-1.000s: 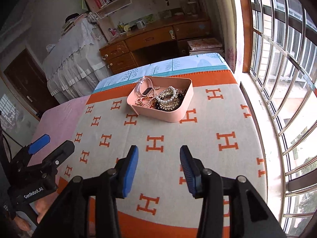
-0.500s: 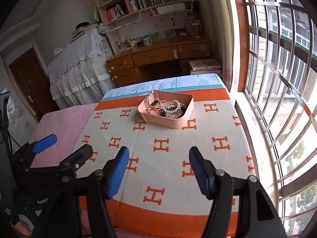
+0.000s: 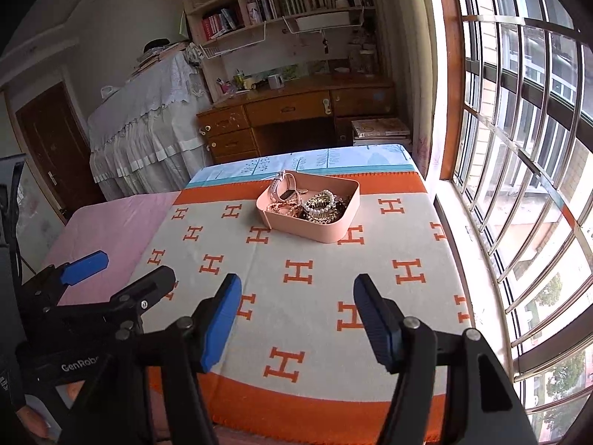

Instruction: Organize jewelry

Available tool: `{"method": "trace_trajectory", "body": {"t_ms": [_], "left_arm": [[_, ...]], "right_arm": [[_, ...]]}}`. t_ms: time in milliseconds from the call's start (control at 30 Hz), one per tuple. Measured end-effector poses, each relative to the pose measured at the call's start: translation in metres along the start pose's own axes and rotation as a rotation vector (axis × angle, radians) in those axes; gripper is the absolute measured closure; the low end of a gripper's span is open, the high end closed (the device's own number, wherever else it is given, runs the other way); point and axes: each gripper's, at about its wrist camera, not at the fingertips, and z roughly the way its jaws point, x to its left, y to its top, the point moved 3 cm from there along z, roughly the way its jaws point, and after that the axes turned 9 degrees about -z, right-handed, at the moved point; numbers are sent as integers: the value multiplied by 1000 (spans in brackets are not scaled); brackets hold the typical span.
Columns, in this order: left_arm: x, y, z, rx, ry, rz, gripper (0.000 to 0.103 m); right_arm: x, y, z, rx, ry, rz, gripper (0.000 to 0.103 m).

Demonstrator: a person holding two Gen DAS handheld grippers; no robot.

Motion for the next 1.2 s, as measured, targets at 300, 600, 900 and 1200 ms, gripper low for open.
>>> {"method": "trace_trajectory", "body": {"t_ms": [300, 600, 900, 1200], "left_arm": [[-1, -1, -2, -9, 0, -5, 1], [-2, -2, -2, -8, 0, -5, 1], [-1, -6, -3, -3, 3, -11, 1], [1, -6, -2, -2, 3, -12, 1]], "right_arm": [[-2, 0, -3, -17, -26, -7, 39], [-4, -2, -2, -10, -22, 2, 39], [-5, -2, -1, -5, -23, 3, 39], [-5, -2, -1, -5, -24, 3, 39]]}}
